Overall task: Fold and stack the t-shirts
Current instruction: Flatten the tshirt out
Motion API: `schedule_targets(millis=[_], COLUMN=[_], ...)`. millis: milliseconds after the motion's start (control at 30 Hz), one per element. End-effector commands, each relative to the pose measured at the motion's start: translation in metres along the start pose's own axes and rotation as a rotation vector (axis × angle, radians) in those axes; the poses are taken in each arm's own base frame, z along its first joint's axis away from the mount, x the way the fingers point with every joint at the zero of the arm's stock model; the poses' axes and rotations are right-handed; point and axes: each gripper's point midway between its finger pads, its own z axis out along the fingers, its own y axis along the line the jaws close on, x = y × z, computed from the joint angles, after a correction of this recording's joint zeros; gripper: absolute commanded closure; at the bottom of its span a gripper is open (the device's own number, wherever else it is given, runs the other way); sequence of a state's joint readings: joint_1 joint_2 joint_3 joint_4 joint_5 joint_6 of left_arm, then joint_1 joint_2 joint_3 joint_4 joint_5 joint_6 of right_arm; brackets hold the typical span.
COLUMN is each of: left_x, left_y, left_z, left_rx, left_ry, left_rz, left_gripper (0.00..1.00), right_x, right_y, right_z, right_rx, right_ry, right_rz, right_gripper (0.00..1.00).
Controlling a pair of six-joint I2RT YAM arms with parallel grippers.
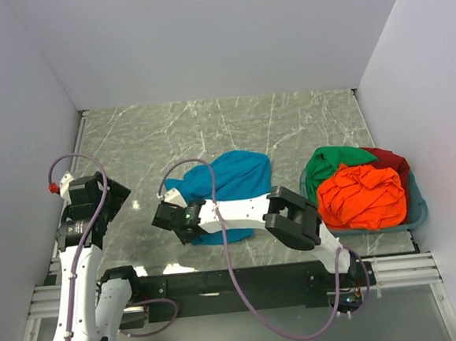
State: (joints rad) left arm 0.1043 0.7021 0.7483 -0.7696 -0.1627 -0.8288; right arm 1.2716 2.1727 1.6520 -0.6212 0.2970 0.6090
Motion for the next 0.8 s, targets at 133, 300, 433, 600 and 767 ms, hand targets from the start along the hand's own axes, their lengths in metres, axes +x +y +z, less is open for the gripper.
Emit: schedule_targets(millis=[133,300,433,600,767], left_x=[-0.012,-0.009,0.0,0.018,0.039], left_y=[-0.007,-0.007,-0.012,-0.041,-0.054], left_z=[-0.004,-0.001,0.005,0.02,0.039], left_rx=[0.012,0.012,0.031,0.174,0.153], left_ry=[-0.032,-0.017,0.023,0.118,0.183], left_rz=[0.006,0.0,-0.037,-0.028,-0.012], left_gripper=[0.01,0.01,0.01,0.01,0.01], right_x=[-0.016,-0.017,-0.006,0.02,0.038], right_y=[-0.017,-0.043,-0.087,-0.169,-0.262], right_z=[-0.062,-0.094,-0.113,-0.121,-0.15], right_rx=[-0.057,-0.055,0.001,0.139,0.357], right_ry=[-0.133,-0.195,-0.208,-0.182,-0.214], right_rz=[0.014,0.041,0.112,0.222,0.383], right_gripper=[1.0,1.0,1.0,1.0,1.0])
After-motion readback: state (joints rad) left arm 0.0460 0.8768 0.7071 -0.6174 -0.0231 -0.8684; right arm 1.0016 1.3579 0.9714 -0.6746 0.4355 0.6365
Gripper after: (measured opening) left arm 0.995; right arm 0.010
